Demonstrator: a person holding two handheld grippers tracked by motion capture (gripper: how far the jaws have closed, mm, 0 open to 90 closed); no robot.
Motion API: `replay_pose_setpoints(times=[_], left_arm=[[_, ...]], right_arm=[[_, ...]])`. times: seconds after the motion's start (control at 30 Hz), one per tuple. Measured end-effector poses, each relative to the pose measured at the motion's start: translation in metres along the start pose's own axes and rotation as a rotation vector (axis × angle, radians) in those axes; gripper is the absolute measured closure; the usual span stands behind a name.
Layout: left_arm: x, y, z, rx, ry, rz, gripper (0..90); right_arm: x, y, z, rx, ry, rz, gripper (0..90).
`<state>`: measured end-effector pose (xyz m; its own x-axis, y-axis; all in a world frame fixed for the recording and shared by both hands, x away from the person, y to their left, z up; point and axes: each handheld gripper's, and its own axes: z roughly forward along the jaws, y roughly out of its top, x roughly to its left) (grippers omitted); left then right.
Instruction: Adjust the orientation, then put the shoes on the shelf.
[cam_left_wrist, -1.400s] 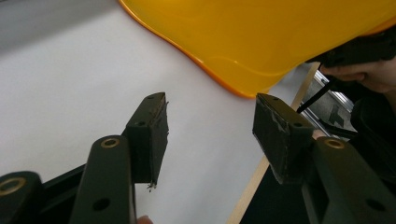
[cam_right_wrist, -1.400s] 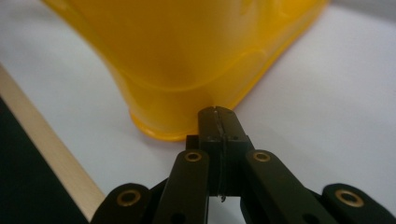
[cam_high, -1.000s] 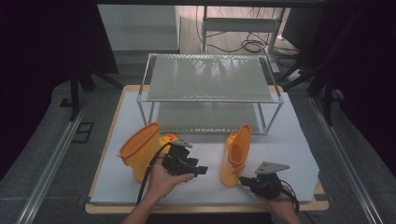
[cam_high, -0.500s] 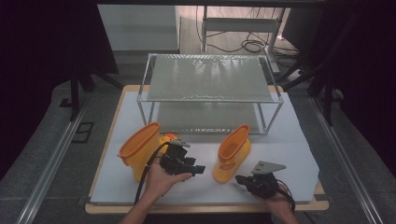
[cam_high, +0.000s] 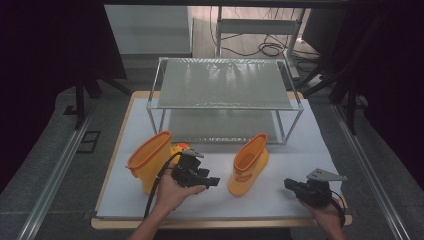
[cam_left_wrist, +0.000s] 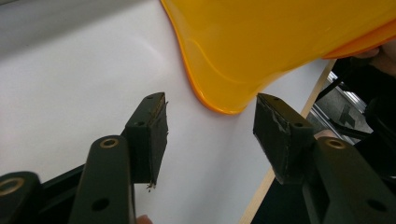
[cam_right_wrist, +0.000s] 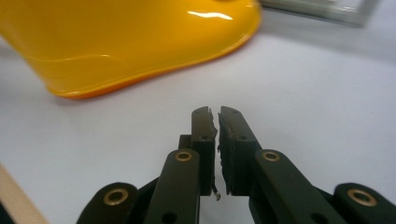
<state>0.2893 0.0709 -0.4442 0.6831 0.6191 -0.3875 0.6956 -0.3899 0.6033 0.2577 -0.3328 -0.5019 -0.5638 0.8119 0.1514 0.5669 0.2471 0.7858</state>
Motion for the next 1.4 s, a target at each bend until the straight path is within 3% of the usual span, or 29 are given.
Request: replay_pose_setpoints(times=[0.77,1.1,1.4], left_arm=[[-0.003,0.004,-0.002,-0.001,0.001,0.009,44.7],[-0.016,0.025,-0.02,-0.026,-0.023,0.045,44.1],[-0.021,0.045,-0.04,-0.066,-0.053,0.049,44.0]], right_arm=[[-0.006,-0.001,-0.006,-0.012,-0.025,0.006,77.6],[-0.009,-0.003,-0.008,-0.013,-0.035,0.012,73.5],[-0.01,-0.003,-0.008,-0.006,-0.032,0.015,72.4]])
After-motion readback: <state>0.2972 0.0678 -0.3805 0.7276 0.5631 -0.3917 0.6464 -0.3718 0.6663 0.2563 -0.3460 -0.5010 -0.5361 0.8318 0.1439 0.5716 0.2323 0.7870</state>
